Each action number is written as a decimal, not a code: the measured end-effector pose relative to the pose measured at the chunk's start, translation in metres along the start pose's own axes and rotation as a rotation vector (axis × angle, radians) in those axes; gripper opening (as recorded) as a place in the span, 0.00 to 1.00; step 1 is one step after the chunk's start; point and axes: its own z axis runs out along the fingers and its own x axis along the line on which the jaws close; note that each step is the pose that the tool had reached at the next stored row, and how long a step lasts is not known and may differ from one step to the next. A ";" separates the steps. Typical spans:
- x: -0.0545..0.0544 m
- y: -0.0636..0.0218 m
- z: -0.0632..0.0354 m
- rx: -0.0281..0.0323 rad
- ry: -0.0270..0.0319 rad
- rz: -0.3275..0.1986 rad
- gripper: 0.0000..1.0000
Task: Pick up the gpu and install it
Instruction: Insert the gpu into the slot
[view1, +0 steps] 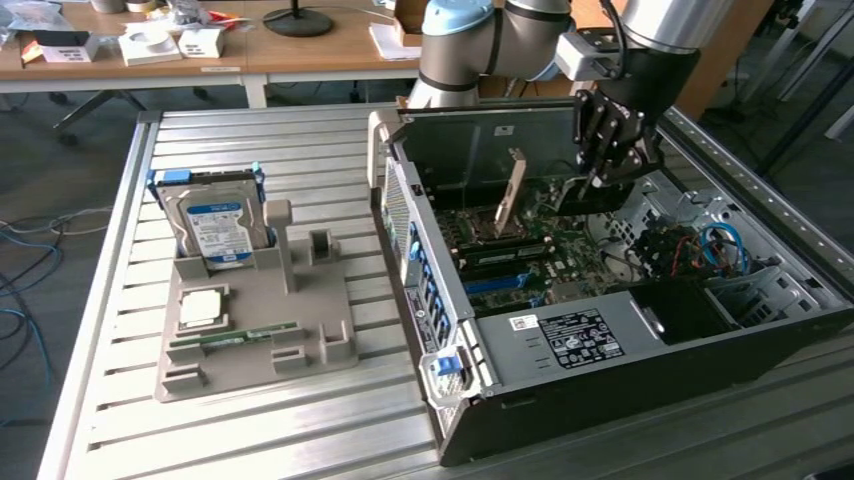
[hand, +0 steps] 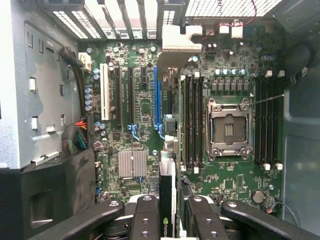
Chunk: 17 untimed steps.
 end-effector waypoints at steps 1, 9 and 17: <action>0.000 0.0000 0.0016 0.0000 0.0002 0.000 0.27; 0.000 0.0002 0.0147 0.0000 0.0000 0.000 0.27; 0.000 0.0002 0.0185 -0.0001 0.0003 0.000 0.27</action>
